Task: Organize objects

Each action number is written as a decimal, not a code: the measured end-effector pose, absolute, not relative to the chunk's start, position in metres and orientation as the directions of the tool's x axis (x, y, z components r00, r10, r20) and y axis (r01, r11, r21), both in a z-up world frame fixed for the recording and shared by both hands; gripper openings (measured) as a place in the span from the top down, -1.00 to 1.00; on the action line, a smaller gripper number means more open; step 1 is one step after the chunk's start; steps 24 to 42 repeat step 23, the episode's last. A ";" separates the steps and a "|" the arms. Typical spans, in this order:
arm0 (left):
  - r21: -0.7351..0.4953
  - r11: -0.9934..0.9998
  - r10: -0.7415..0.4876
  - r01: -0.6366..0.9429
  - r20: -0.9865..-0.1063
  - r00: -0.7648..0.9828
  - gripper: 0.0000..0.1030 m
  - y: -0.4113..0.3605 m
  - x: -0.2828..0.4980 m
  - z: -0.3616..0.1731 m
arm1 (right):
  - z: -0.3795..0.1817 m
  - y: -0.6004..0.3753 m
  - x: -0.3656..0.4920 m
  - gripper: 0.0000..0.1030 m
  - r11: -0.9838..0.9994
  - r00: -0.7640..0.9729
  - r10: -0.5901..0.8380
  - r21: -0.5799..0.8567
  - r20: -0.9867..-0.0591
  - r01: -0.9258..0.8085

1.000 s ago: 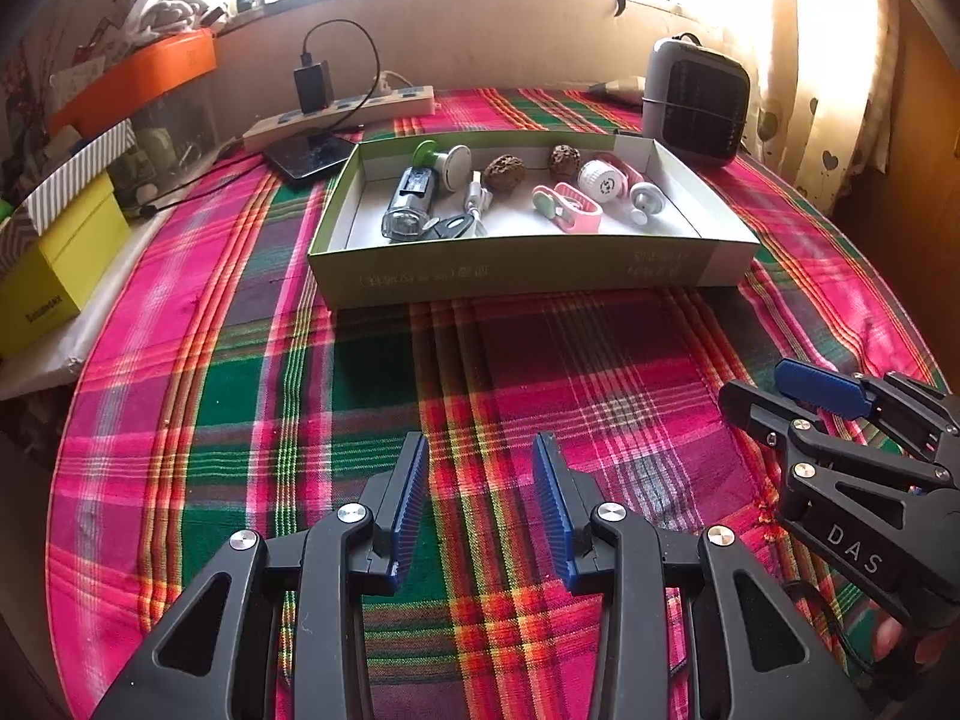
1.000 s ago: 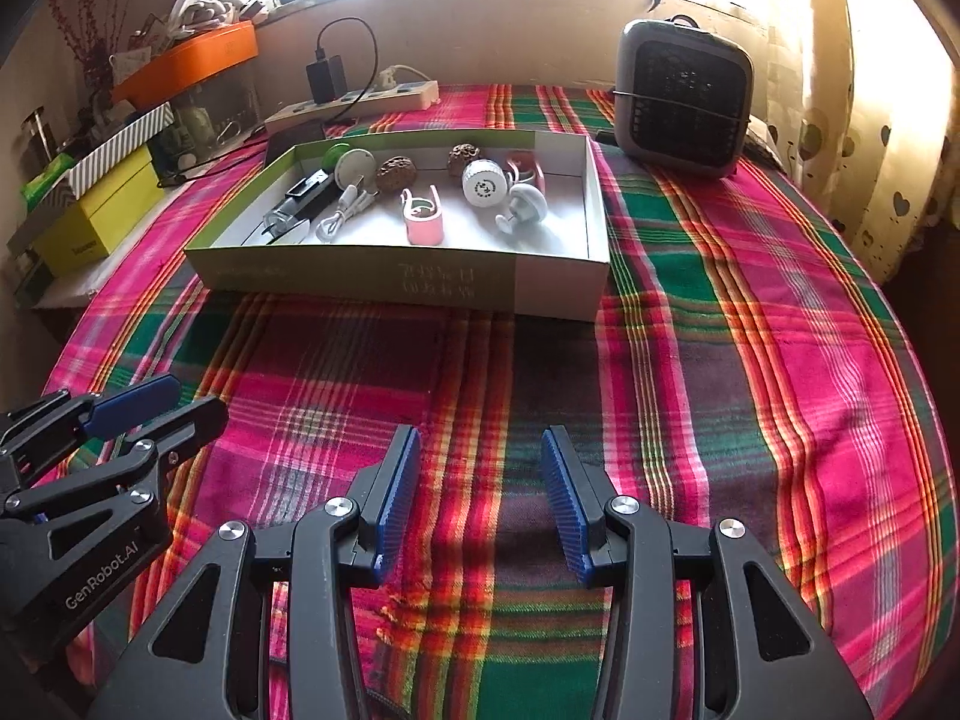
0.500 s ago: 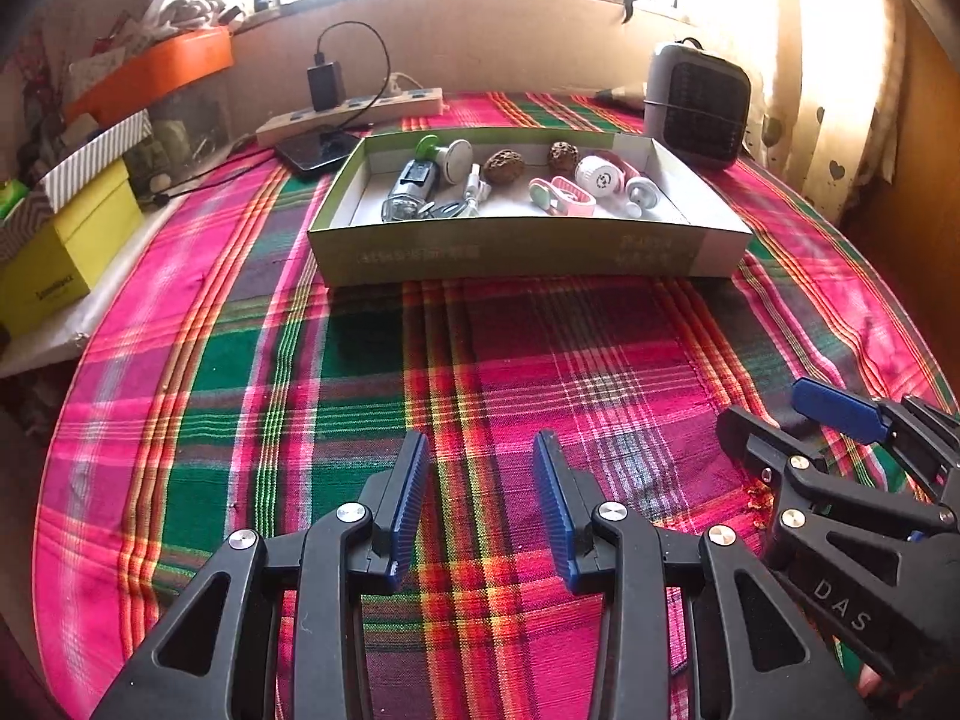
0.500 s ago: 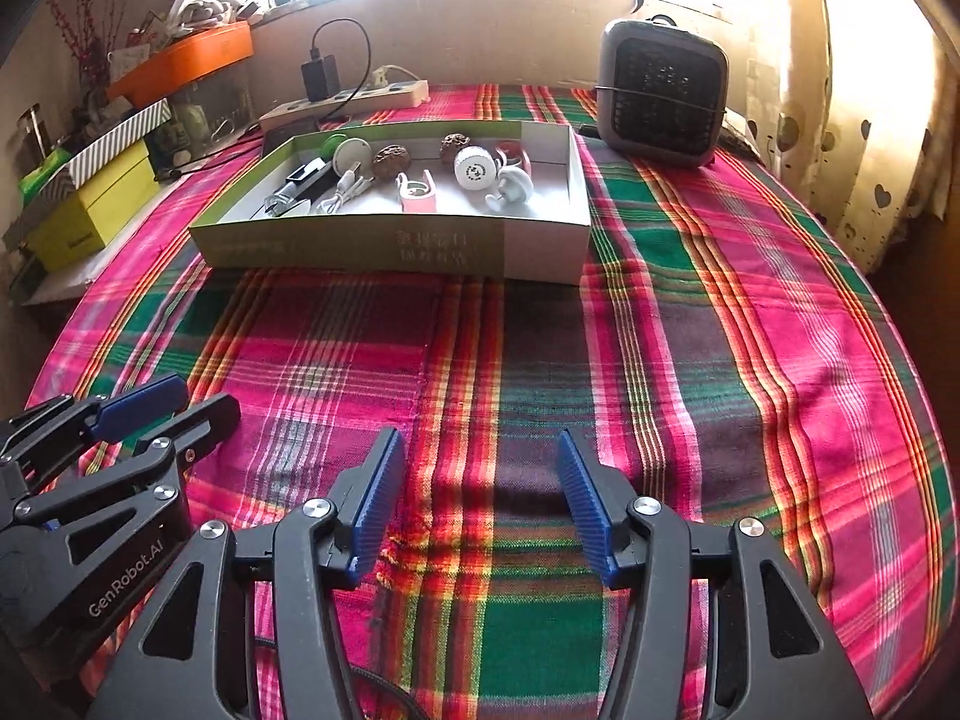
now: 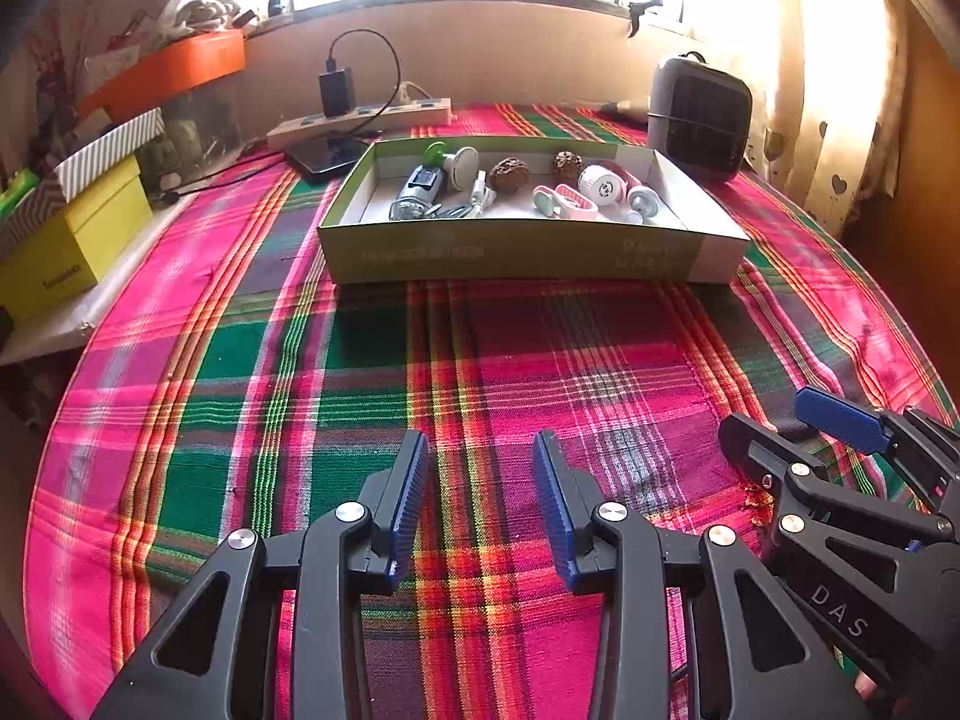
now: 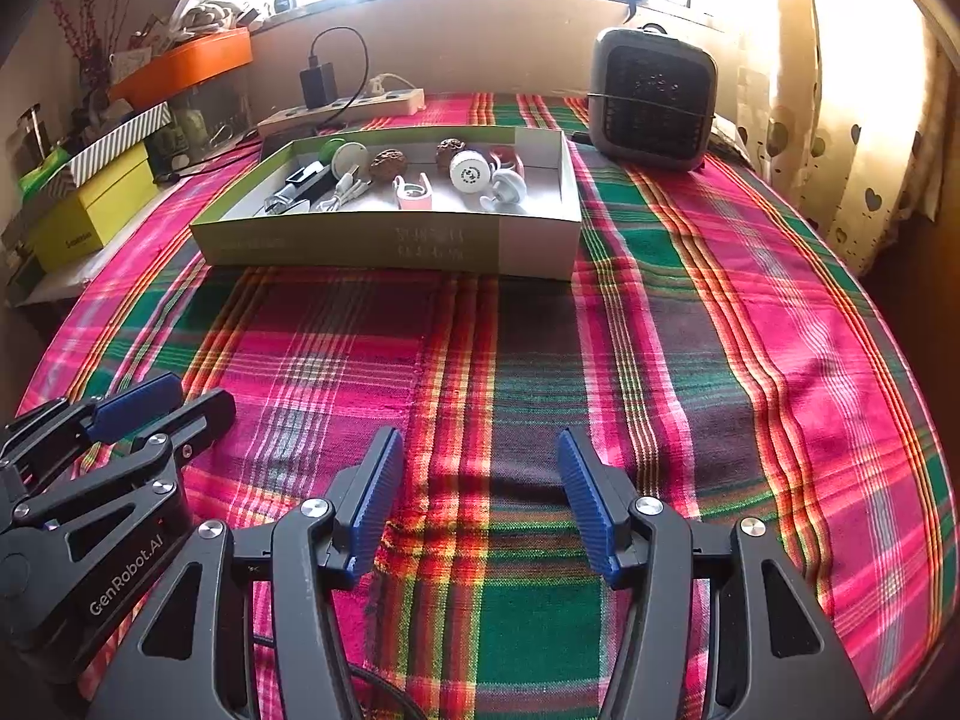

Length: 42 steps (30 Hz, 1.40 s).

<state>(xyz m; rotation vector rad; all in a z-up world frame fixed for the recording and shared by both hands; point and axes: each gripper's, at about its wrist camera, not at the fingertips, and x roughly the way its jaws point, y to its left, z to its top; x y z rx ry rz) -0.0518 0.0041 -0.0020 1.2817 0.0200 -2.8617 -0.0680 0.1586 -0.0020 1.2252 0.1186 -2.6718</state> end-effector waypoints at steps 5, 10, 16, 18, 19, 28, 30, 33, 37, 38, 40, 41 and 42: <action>-0.014 -1.000 0.000 0.016 -0.747 -0.665 0.33 0.004 -0.052 -0.002 | -0.002 0.159 -0.067 -0.07 -0.976 -0.640 -0.147 0.008 -0.754 0.215; -0.017 -1.000 0.001 0.018 -0.748 -0.664 0.33 0.003 -0.052 -0.002 | -0.002 0.159 -0.067 -0.10 -0.976 -0.641 -0.146 0.005 -0.754 0.217; -0.016 -1.000 0.001 0.017 -0.748 -0.664 0.33 0.003 -0.052 -0.002 | -0.002 0.158 -0.067 -0.10 -0.976 -0.641 -0.146 0.005 -0.754 0.217; -0.016 -1.000 0.000 0.018 -0.748 -0.664 0.33 0.004 -0.052 -0.002 | -0.002 0.159 -0.067 -0.10 -0.976 -0.641 -0.146 0.005 -0.754 0.217; -0.016 -1.000 0.000 0.017 -0.748 -0.664 0.33 0.004 -0.052 -0.002 | -0.002 0.159 -0.067 -0.10 -0.976 -0.641 -0.146 0.005 -0.754 0.217; -0.014 -1.000 -0.001 0.017 -0.748 -0.664 0.33 0.004 -0.052 -0.001 | -0.002 0.159 -0.067 -0.10 -0.976 -0.641 -0.146 0.005 -0.754 0.217; -0.014 -1.000 -0.001 0.017 -0.748 -0.664 0.33 0.004 -0.052 -0.001 | -0.002 0.159 -0.067 -0.10 -0.976 -0.641 -0.146 0.005 -0.754 0.217; -0.014 -1.000 -0.001 0.017 -0.748 -0.664 0.33 0.004 -0.052 -0.001 | -0.002 0.159 -0.067 -0.10 -0.976 -0.641 -0.146 0.005 -0.754 0.217; -0.014 -1.000 -0.001 0.017 -0.748 -0.664 0.33 0.004 -0.052 -0.001 | -0.002 0.159 -0.067 -0.10 -0.976 -0.641 -0.146 0.005 -0.754 0.217; -0.014 -1.000 -0.001 0.017 -0.748 -0.664 0.33 0.004 -0.052 -0.001 | -0.002 0.159 -0.067 -0.10 -0.976 -0.641 -0.146 0.005 -0.754 0.217; -0.014 -1.000 -0.001 0.017 -0.748 -0.664 0.33 0.004 -0.052 -0.001 | -0.002 0.159 -0.067 -0.10 -0.976 -0.641 -0.146 0.005 -0.754 0.217; -0.014 -1.000 -0.001 0.017 -0.748 -0.664 0.33 0.004 -0.052 -0.001 | -0.002 0.159 -0.067 -0.10 -0.976 -0.641 -0.146 0.005 -0.754 0.217; -0.014 -1.000 -0.001 0.017 -0.748 -0.664 0.33 0.004 -0.052 -0.001 | -0.002 0.159 -0.067 -0.10 -0.976 -0.641 -0.146 0.005 -0.754 0.217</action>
